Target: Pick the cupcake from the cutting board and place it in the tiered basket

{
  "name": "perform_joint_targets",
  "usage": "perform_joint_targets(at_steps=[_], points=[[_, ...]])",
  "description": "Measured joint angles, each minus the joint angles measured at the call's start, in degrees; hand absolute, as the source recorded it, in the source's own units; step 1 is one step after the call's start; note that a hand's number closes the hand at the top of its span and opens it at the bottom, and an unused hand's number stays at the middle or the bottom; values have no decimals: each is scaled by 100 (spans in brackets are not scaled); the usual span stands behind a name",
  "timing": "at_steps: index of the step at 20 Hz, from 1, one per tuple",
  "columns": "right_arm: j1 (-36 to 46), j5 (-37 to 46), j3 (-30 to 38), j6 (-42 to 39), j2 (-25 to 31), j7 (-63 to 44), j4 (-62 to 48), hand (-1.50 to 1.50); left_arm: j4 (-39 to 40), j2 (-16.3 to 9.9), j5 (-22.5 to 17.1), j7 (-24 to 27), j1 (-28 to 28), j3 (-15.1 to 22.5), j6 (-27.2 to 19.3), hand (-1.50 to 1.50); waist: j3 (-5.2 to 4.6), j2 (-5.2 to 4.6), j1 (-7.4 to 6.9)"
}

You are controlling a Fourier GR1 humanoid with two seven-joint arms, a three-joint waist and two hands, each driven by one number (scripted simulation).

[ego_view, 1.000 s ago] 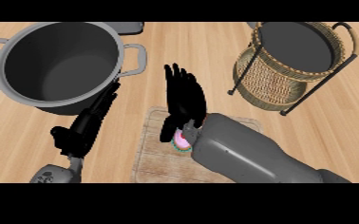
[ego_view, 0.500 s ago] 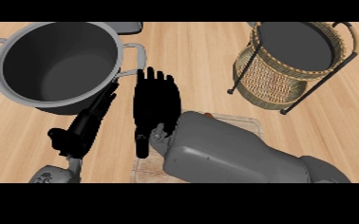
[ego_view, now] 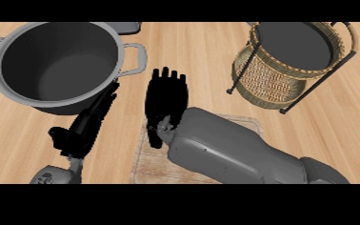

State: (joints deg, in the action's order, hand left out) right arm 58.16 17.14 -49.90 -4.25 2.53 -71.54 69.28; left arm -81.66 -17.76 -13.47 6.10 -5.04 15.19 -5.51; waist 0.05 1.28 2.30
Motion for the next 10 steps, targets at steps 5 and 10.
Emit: perform_joint_targets(at_steps=[5,10], points=[[-341,94,-7,-12,-62,-18,-45,-150,22,5,6,87,24,-19,88,0,2,-14,-38],[-658,349,-11,-7,-68,-23,71,-150,108,86,51,156,-42,-21,108,0,10,-19,-31]])
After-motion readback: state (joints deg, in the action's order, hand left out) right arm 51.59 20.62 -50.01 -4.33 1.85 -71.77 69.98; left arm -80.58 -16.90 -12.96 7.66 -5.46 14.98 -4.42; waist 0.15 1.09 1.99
